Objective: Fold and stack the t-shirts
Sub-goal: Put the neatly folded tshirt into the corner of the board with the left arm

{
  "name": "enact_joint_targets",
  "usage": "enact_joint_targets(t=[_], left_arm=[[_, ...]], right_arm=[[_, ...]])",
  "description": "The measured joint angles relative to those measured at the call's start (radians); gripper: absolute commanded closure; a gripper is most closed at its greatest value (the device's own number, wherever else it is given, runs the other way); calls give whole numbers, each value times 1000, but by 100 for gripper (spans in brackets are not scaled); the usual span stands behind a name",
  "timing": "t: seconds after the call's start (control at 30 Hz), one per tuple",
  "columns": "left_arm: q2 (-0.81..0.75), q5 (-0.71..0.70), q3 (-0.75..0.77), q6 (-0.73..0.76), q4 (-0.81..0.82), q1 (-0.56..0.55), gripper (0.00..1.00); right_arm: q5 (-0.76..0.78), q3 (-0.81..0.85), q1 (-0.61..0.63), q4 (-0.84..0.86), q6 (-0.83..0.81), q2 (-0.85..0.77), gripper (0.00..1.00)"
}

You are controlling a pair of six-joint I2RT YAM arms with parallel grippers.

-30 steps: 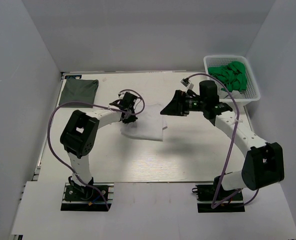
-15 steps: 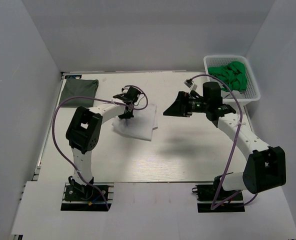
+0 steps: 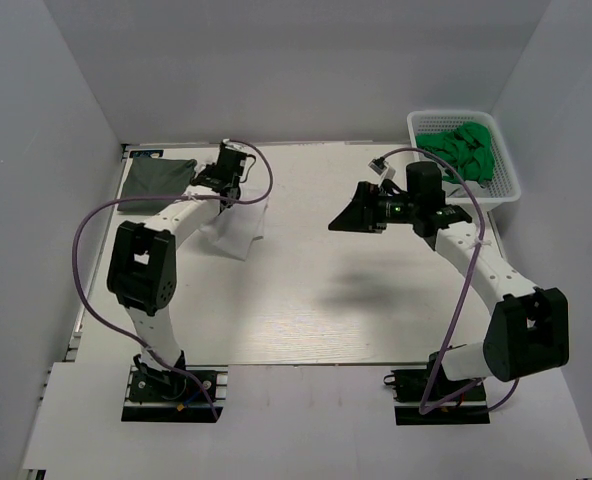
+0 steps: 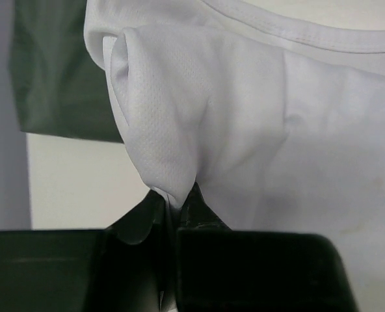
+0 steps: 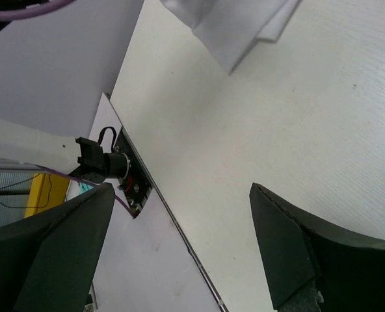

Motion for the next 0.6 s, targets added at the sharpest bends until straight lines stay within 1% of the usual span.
enact_joint_targets(t=[0.2, 0.33, 0.6], left_arm=[[-18, -6, 20, 126, 92, 81, 100], [-18, 2, 48, 180, 137, 129, 100], [-12, 61, 165, 265, 192, 214, 100]], right_arm=[[-5, 23, -1, 1, 7, 56, 10], [-21, 52, -1, 0, 16, 98, 10], [-29, 115, -1, 0, 43, 145, 10]])
